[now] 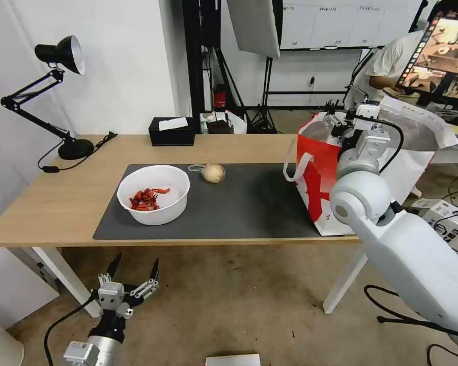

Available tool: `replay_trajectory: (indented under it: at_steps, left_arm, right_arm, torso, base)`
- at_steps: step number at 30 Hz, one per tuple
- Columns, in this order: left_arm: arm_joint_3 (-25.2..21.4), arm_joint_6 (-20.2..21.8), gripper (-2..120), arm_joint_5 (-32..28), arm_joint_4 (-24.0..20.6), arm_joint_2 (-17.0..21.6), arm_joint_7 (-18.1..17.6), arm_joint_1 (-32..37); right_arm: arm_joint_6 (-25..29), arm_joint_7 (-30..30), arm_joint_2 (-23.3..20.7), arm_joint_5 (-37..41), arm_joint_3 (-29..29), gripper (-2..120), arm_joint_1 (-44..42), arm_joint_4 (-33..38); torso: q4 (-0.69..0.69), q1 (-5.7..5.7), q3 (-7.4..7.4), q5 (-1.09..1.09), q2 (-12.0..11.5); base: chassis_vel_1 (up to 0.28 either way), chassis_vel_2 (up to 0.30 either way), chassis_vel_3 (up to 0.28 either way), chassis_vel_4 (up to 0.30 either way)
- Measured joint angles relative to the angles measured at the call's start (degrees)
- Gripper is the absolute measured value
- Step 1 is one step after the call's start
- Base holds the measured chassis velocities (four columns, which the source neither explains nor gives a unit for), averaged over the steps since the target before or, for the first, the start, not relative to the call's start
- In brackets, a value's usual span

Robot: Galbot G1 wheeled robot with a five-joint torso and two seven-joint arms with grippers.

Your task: Pick up the trash from the table and place it into the takeout bag.

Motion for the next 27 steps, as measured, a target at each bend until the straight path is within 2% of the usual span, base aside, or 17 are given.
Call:
replay_trajectory:
  at_steps: [4,8,9,12,13,16,17,20,21,27]
  left_arm:
    - [-0.1,0.0,100,0.0,-0.3,-0.3,0.0,0.1]
    - [-0.2,-0.4,100,0.3,-0.4,-0.8,0.0,0.2]
    - [-0.2,-0.4,100,0.3,-0.4,-0.8,0.0,0.2]
    - [-0.2,-0.7,100,0.3,-0.4,-1.2,0.0,0.0]
    - [-0.2,-0.7,100,0.3,-0.4,-1.2,0.0,0.0]
    - [-0.1,-0.9,100,0.3,-0.4,-1.3,0.1,-0.1]
    - [-0.1,-0.9,100,0.3,-0.4,-1.3,0.1,-0.1]
    - [-0.2,-1.1,100,0.3,-0.4,-1.2,0.1,-0.3]
    - [-0.2,-1.1,100,0.3,-0.4,-1.2,0.1,-0.3]
    - [-0.1,-1.3,100,0.5,-0.3,-1.2,0.2,-0.5]
  right_arm:
    - [2.1,-2.3,0.0,1.3,0.4,100,-0.7,1.2]
    - [7.0,-11.5,-0.8,4.8,0.9,100,-2.6,5.4]
    - [7.0,-11.5,-0.8,4.8,0.9,100,-2.6,5.4]
    - [10.8,-24.7,-3.7,6.8,2.1,100,-8.6,10.4]
    - [10.8,-24.7,-3.7,6.8,2.1,100,-8.6,10.4]
    - [13.2,-35.7,-6.3,6.3,4.8,100,-16.7,13.2]
    - [13.2,-35.7,-6.3,6.3,4.8,100,-16.7,13.2]
    - [16.8,-41.8,-7.8,3.0,6.3,100,-24.3,15.0]
    - [16.8,-41.8,-7.8,3.0,6.3,100,-24.3,15.0]
    - [24.7,-45.0,-7.4,-5.3,7.9,100,-36.1,14.5]
  torso:
    - [0.00,0.00,0.00,0.00,0.0]
    - [0.01,0.00,0.00,-0.01,0.0]
    - [0.01,0.00,0.00,-0.01,0.0]
    - [0.01,0.00,0.00,0.00,0.0]
    - [0.01,0.00,0.00,0.00,0.0]
    - [0.00,0.00,0.00,0.01,0.0]
    - [0.00,0.00,0.00,0.01,0.0]
    - [0.00,-0.01,-0.01,0.00,0.0]
    - [0.00,-0.01,-0.01,0.00,0.0]
    - [0.00,-0.01,-0.01,0.00,0.0]
  base:
    - [0.000,0.000,0.000,0.000]
    - [0.000,0.000,0.000,0.000]
    - [0.000,0.000,0.000,0.000]
    - [0.000,0.000,0.000,0.000]
    - [0.000,0.000,0.000,0.000]
    - [0.000,0.000,0.000,0.000]
    - [0.000,0.000,0.000,0.000]
    - [0.000,0.000,0.000,0.000]
    - [0.000,0.000,0.000,0.000]
    - [0.000,0.000,0.000,0.000]
